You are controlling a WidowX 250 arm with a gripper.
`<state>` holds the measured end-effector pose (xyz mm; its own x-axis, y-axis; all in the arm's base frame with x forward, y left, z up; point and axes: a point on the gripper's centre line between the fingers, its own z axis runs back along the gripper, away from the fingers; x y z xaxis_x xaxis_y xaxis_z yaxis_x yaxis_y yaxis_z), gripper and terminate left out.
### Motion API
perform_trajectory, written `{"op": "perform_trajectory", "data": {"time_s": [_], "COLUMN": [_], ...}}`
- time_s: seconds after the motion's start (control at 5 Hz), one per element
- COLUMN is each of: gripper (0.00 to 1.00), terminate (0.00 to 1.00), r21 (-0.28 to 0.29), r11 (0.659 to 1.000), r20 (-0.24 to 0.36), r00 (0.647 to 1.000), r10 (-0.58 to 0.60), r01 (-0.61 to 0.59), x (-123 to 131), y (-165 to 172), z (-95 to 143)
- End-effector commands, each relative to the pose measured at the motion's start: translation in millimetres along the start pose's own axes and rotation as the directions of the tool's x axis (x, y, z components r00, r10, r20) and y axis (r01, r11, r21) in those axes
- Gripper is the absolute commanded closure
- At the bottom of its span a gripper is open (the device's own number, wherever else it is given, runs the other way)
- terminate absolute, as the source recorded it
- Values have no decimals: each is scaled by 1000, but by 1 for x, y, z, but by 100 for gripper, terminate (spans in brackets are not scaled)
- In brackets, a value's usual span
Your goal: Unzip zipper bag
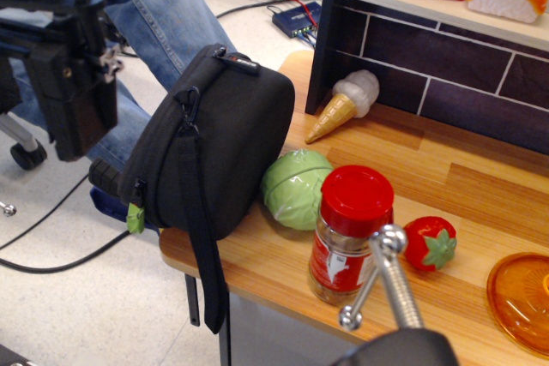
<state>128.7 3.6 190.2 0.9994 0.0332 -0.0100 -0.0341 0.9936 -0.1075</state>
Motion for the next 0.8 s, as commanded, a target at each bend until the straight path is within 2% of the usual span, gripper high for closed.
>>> {"op": "perform_trajectory", "data": {"time_s": [0.0,0.2,0.6], "gripper": [0,0,0], "terminate": [0,0,0], "r21": [0,40,107], "r11": [1000,999,993], "r20": [0,15,89], "r00": [1000,1000,994], "r10": [0,-8,-62], "r01": [0,8,52], "x": [0,14,37], "y": [0,10,33], "z": [0,-16,-75]}}
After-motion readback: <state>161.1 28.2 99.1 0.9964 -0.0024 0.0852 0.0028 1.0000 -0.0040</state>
